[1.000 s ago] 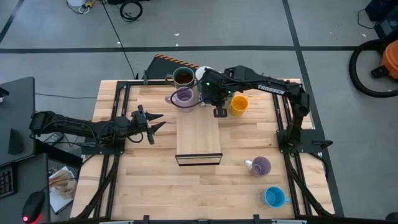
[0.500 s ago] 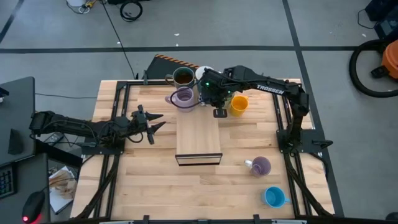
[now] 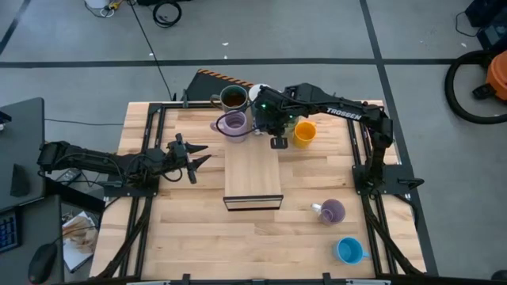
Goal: Place coffee mugs
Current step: Put the white mug on the shelf
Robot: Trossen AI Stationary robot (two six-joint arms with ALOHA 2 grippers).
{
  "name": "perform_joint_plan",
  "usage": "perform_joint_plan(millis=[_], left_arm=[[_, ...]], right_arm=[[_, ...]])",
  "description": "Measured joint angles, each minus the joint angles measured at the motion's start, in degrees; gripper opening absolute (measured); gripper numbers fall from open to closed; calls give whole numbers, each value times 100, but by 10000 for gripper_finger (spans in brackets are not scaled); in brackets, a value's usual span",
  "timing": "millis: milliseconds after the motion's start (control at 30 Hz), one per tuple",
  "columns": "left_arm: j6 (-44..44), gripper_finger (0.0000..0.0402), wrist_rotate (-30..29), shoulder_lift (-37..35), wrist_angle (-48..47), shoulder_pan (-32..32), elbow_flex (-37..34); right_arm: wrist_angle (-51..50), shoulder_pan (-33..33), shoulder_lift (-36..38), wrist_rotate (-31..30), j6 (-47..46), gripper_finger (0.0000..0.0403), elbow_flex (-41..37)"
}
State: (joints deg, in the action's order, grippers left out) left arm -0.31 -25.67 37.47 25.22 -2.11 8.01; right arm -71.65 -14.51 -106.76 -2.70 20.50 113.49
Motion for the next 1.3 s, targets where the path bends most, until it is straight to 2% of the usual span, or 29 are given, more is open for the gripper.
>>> perform_joint_plan(millis=[300,833,1300], left_arm=[[6,172,0,0,-10,0,0],[-5,172,1,0,-10,0,0],[-5,172,0,0,-23,-2,0]], right_arm=[[-10,104,0,-262,48,60,0],[181,137,2,-350,117,62,0],[266,279,15,-533,263,128,9]])
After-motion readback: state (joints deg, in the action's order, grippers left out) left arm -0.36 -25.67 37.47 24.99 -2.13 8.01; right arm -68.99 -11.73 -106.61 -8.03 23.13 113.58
